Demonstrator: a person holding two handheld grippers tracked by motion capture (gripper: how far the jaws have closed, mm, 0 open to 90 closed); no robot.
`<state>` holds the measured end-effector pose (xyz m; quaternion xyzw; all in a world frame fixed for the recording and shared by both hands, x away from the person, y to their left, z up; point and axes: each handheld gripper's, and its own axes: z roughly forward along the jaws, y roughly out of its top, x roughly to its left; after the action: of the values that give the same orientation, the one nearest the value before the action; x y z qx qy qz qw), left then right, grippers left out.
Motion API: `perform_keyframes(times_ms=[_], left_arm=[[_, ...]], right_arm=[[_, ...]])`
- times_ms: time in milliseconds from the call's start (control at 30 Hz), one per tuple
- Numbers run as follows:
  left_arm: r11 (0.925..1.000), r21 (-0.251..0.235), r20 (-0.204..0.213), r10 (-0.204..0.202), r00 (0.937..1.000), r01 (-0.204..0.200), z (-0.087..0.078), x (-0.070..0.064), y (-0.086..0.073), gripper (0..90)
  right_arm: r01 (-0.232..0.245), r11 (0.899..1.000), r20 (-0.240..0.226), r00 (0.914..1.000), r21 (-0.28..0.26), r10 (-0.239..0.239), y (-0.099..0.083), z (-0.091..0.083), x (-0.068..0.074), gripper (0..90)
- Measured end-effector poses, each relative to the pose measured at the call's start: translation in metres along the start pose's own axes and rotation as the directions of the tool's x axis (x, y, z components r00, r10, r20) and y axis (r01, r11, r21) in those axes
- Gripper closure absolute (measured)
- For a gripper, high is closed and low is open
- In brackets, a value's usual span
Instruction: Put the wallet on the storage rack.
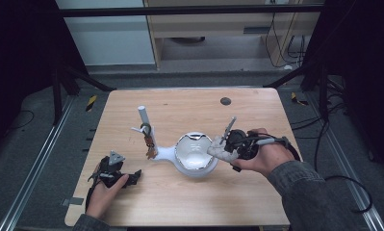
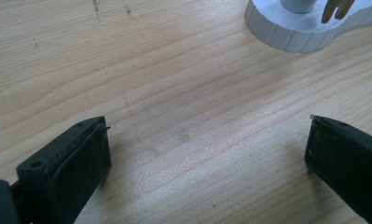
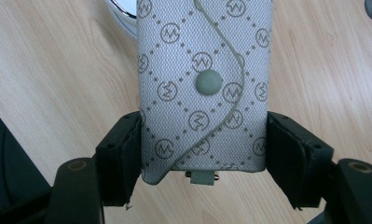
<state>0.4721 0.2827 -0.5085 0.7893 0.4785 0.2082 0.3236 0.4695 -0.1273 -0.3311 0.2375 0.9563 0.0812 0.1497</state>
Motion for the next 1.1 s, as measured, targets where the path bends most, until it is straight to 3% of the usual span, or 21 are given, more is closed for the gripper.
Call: perform_keyframes(times_ms=[1100], left_arm=[[1.0000,0.000,0.000,0.000,1.0000,0.000,0.000,0.000,0.000,0.0]], right_arm=[[0.088,0.995,-0.035,0.9957,0.045,-0.086,0.038,0.026,0.015,31.8]])
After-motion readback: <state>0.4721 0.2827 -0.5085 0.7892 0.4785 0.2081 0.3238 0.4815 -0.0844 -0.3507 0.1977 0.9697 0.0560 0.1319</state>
